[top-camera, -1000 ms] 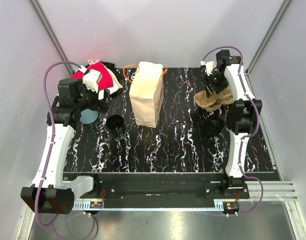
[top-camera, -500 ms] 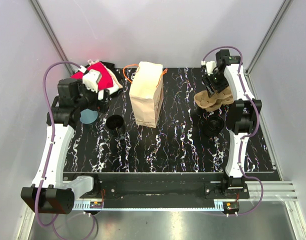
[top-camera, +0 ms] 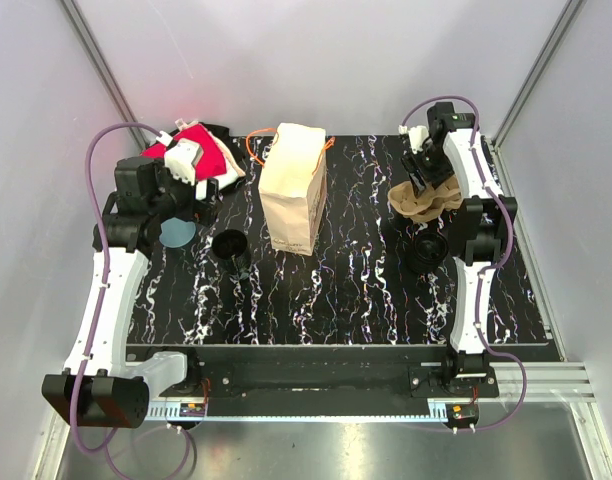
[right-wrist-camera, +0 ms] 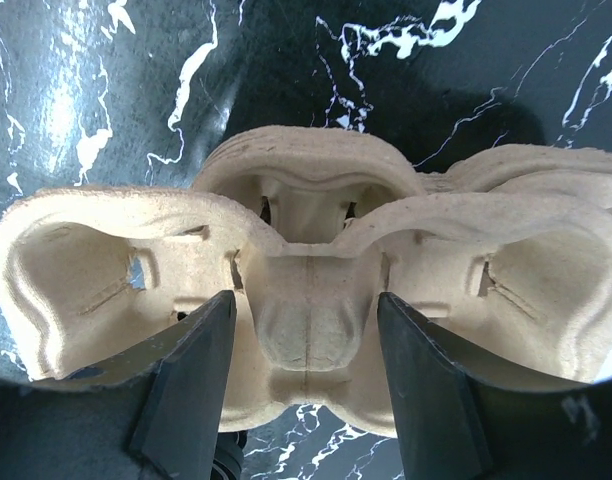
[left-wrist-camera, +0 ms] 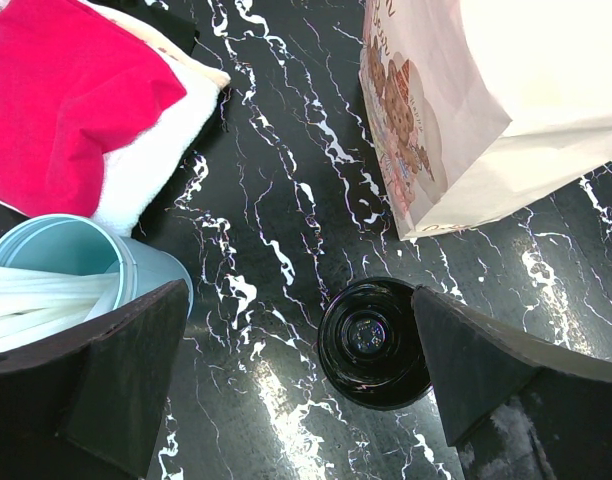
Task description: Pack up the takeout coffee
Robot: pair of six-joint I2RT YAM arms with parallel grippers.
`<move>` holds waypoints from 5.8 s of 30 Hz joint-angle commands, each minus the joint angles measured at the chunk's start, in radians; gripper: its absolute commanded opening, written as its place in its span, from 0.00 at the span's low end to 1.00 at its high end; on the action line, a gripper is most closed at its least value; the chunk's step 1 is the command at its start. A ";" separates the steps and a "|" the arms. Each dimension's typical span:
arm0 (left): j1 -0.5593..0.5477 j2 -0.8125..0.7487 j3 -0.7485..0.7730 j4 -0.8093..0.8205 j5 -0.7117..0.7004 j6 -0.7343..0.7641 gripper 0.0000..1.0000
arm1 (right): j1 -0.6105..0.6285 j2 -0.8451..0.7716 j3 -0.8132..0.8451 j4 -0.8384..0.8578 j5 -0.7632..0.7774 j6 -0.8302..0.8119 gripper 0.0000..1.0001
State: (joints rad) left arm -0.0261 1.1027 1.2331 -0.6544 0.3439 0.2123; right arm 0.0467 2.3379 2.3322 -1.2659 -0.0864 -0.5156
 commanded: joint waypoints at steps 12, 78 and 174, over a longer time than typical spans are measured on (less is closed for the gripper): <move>0.011 0.006 -0.014 0.059 0.033 -0.007 0.99 | 0.012 -0.008 0.030 -0.026 0.034 -0.018 0.59; -0.434 0.565 0.686 -0.065 -0.236 0.165 0.32 | 0.493 -0.430 0.306 0.319 0.470 -0.086 0.47; -0.606 0.381 0.513 0.279 -0.760 -0.126 0.00 | 0.677 -0.718 -0.563 0.649 0.459 0.008 0.43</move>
State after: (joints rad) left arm -0.6960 1.5570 1.7229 -0.5739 -0.1974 0.2092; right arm 0.6830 1.6974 1.7996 -0.5446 0.3988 -0.4438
